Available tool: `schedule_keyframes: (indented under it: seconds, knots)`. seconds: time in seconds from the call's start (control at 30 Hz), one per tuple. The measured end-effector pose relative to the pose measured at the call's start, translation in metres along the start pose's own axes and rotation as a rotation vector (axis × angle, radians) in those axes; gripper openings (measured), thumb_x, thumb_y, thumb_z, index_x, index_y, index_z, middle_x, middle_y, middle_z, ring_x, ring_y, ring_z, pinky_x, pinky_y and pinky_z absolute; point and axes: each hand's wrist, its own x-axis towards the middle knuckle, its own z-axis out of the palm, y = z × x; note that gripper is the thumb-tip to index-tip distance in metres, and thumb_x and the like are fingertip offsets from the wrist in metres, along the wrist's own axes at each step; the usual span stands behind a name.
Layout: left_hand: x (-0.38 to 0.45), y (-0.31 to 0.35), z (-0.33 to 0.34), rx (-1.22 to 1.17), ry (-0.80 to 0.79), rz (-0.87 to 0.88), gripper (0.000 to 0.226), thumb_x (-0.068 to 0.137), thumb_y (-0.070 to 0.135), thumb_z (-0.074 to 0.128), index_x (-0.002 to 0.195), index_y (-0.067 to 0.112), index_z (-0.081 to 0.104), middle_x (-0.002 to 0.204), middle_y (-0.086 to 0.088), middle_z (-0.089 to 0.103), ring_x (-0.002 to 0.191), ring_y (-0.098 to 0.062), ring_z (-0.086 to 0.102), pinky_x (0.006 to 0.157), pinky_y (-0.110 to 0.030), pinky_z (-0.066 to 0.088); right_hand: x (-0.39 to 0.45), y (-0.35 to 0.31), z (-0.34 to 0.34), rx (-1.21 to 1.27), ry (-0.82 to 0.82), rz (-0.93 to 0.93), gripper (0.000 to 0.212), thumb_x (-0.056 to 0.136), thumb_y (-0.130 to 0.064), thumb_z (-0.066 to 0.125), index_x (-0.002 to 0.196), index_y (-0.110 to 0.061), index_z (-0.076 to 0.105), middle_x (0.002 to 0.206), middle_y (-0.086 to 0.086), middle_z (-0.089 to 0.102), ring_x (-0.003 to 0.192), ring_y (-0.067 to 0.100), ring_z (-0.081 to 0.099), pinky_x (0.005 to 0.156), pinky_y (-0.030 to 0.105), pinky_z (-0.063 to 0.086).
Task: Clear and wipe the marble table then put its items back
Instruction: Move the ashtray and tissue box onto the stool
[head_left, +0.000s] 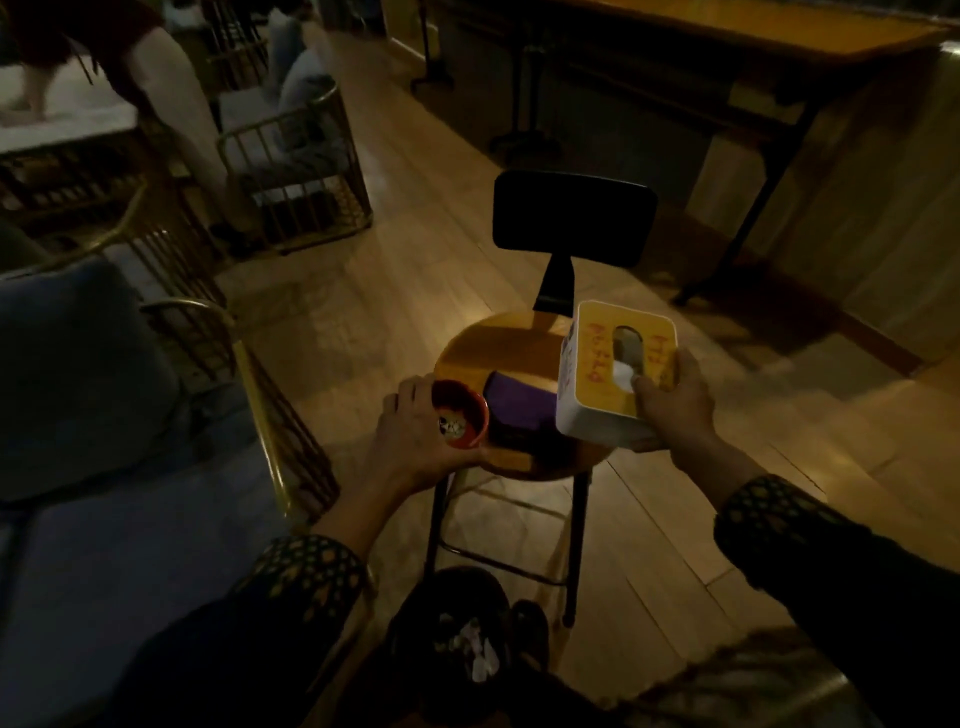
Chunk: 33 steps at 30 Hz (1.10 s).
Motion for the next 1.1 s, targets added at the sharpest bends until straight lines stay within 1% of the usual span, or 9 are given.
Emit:
schedule_keyframes:
  seconds: [0.07, 0.13, 0.27, 0.4, 0.53, 0.63, 0.8, 0.97, 1.1]
  knots:
    - [0.037, -0.001, 0.006, 0.014, -0.021, -0.004, 0.114, 0.055, 0.06, 0.082, 0.144, 0.019, 0.025, 0.141, -0.001, 0.033, 0.123, -0.021, 0.035, 0.099, -0.035, 0.042, 0.034, -0.008, 0.022, -0.024, 0.002, 0.016, 0.069, 0.091, -0.028, 0.062, 0.15, -0.025, 0.027, 0.142, 0.007, 0.048, 0.124, 0.031, 0.05, 0.089, 0.044, 0.05]
    - [0.072, 0.0, 0.01, 0.031, -0.023, 0.011, 0.114, 0.056, 0.058, 0.083, 0.145, 0.018, 0.024, 0.142, -0.002, 0.033, 0.124, -0.022, 0.035, 0.1, -0.036, 0.041, 0.067, -0.014, 0.044, -0.038, -0.024, 0.017, 0.073, 0.089, -0.032, 0.064, 0.151, -0.027, 0.024, 0.142, 0.007, 0.048, 0.125, 0.033, 0.049, 0.099, 0.049, 0.046]
    - [0.13, -0.005, 0.022, 0.059, -0.044, -0.005, 0.117, 0.055, 0.059, 0.083, 0.146, 0.018, 0.022, 0.144, -0.003, 0.032, 0.127, -0.024, 0.035, 0.102, -0.04, 0.042, 0.114, -0.022, 0.08, -0.041, -0.023, 0.093, 0.072, 0.089, -0.028, 0.064, 0.15, -0.03, 0.024, 0.138, 0.009, 0.052, 0.12, 0.034, 0.053, 0.094, 0.042, 0.047]
    - [0.177, -0.007, 0.04, 0.076, -0.098, 0.003, 0.117, 0.055, 0.06, 0.083, 0.146, 0.017, 0.022, 0.145, -0.003, 0.032, 0.128, -0.025, 0.035, 0.103, -0.041, 0.042, 0.138, -0.016, 0.102, -0.058, 0.015, 0.129, 0.074, 0.089, -0.031, 0.063, 0.15, -0.031, 0.021, 0.134, 0.008, 0.053, 0.116, 0.034, 0.055, 0.093, 0.044, 0.047]
    - [0.224, 0.003, 0.056, 0.083, -0.172, 0.047, 0.119, 0.057, 0.059, 0.083, 0.148, 0.013, 0.021, 0.147, -0.007, 0.03, 0.131, -0.028, 0.034, 0.106, -0.044, 0.039, 0.16, -0.009, 0.111, -0.099, 0.004, 0.118, 0.075, 0.092, -0.033, 0.061, 0.152, -0.027, 0.016, 0.144, 0.008, 0.045, 0.127, 0.033, 0.047, 0.098, 0.041, 0.041]
    - [0.254, 0.011, 0.069, 0.088, -0.207, 0.082, 0.121, 0.057, 0.058, 0.083, 0.149, 0.01, 0.02, 0.147, -0.01, 0.03, 0.132, -0.032, 0.032, 0.108, -0.046, 0.037, 0.167, -0.007, 0.113, -0.108, -0.02, 0.126, 0.076, 0.094, -0.035, 0.059, 0.153, -0.025, 0.012, 0.146, 0.009, 0.043, 0.13, 0.032, 0.045, 0.093, 0.036, 0.04]
    - [0.284, 0.021, 0.086, 0.129, -0.275, 0.106, 0.125, 0.057, 0.063, 0.08, 0.15, 0.01, 0.016, 0.149, -0.011, 0.026, 0.133, -0.035, 0.03, 0.107, -0.049, 0.036, 0.169, -0.002, 0.114, -0.112, -0.021, 0.119, 0.075, 0.092, -0.041, 0.058, 0.151, -0.03, 0.012, 0.141, 0.007, 0.048, 0.125, 0.029, 0.05, 0.102, 0.049, 0.041]
    - [0.304, 0.021, 0.101, 0.11, -0.353, 0.09, 0.122, 0.059, 0.061, 0.079, 0.152, 0.016, 0.015, 0.151, -0.007, 0.019, 0.136, -0.035, 0.022, 0.11, -0.049, 0.031, 0.172, 0.002, 0.115, -0.117, -0.026, 0.113, 0.075, 0.093, -0.039, 0.057, 0.151, -0.032, 0.01, 0.138, 0.008, 0.048, 0.122, 0.029, 0.051, 0.096, 0.046, 0.044]
    - [0.312, 0.006, 0.122, 0.137, -0.387, 0.071, 0.124, 0.047, 0.082, 0.061, 0.149, 0.023, 0.024, 0.15, -0.004, 0.023, 0.135, -0.032, 0.026, 0.11, -0.048, 0.033, 0.175, 0.004, 0.115, -0.117, -0.023, 0.1, 0.075, 0.094, -0.039, 0.057, 0.152, -0.031, 0.01, 0.138, 0.008, 0.047, 0.121, 0.028, 0.051, 0.094, 0.042, 0.044]
